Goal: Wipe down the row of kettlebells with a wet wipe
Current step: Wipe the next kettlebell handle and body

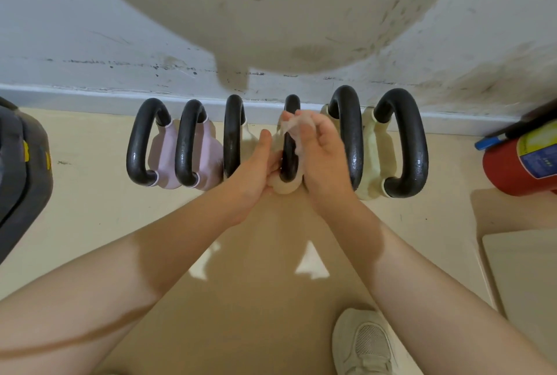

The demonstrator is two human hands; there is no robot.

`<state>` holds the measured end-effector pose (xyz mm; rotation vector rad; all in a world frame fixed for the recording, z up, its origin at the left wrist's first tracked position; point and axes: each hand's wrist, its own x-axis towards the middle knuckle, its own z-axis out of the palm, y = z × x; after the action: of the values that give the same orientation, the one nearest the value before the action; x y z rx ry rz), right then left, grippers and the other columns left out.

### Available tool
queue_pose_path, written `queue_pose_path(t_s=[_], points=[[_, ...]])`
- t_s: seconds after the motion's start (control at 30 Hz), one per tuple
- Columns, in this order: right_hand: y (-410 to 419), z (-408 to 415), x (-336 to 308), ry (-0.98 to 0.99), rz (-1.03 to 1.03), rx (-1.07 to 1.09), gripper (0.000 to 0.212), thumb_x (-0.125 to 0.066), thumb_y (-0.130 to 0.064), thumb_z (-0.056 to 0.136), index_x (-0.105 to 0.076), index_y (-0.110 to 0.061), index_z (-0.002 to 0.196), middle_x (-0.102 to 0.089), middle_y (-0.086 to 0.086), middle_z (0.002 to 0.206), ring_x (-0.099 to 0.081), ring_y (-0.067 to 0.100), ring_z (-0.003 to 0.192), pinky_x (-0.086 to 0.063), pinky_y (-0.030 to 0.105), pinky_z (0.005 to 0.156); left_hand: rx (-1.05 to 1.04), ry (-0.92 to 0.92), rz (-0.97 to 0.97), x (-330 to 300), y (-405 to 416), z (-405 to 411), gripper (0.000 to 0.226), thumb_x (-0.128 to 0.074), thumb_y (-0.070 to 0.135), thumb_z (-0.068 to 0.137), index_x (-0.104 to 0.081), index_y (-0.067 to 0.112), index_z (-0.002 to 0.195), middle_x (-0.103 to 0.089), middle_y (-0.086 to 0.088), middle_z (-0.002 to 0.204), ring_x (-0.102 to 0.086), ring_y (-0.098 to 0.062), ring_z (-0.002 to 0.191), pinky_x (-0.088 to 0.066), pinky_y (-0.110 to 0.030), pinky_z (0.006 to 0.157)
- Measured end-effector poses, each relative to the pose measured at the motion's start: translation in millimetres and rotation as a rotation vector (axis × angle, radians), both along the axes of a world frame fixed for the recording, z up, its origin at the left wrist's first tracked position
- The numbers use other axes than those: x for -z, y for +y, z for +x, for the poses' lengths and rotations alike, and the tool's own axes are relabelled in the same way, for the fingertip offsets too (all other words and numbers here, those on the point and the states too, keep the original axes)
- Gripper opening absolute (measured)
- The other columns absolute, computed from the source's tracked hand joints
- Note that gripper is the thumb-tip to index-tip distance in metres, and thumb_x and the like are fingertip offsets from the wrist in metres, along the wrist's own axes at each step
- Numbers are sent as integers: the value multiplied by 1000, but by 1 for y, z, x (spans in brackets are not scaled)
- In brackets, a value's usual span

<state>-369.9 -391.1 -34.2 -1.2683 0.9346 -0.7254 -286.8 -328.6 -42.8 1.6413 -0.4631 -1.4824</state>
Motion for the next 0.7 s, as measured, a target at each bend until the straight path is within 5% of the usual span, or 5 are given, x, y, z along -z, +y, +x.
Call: queue_pose_path(t_s=[0.17, 0.27, 0.4, 0.57, 0.7], points=[[-26, -36, -30, -110, 24, -49, 20, -48, -20, 96, -62, -7, 89, -62, 22, 81, -55, 25, 76, -49, 25, 71, 136, -609, -203, -9, -1, -8, 37, -30, 31, 100, -60, 10, 107, -48, 3, 109, -44, 3, 101, -25, -18, 93], [-47, -51, -36, -121, 49, 67, 20, -53, -28, 93, -67, -14, 87, -65, -5, 71, -59, 13, 75, -47, 25, 74, 97, -860, -229, -11, -16, -15, 41, -36, 33, 95, -55, 10, 123, -36, -3, 142, -37, -12, 129, -20, -17, 104], [-77, -73, -39, -171, 273, 404, 15, -53, -23, 93, -65, -22, 84, -68, -11, 79, -65, 3, 75, -50, 20, 75, 105, -809, -209, -11, -47, -42, 35, -38, 26, 97, -50, 13, 127, -36, -2, 144, -34, -15, 133, -24, -28, 112], [-105, -91, -35, -87, 358, 424, 19, -53, -13, 90, -68, -12, 102, -59, -2, 66, -53, 11, 59, -48, 20, 52, 15, -619, 4, -14, -101, -64, 41, -43, 36, 95, -48, 8, 124, -56, -9, 124, -54, -26, 113, -40, -36, 98], [-122, -90, -31, 10, 268, 359, 21, -49, -9, 90, -69, -15, 89, -63, 1, 73, -55, 16, 69, -49, 20, 59, -1, -456, 48, -13, -121, -57, 37, -53, 44, 88, -62, 12, 105, -68, -4, 98, -63, -19, 92, -48, -35, 92]])
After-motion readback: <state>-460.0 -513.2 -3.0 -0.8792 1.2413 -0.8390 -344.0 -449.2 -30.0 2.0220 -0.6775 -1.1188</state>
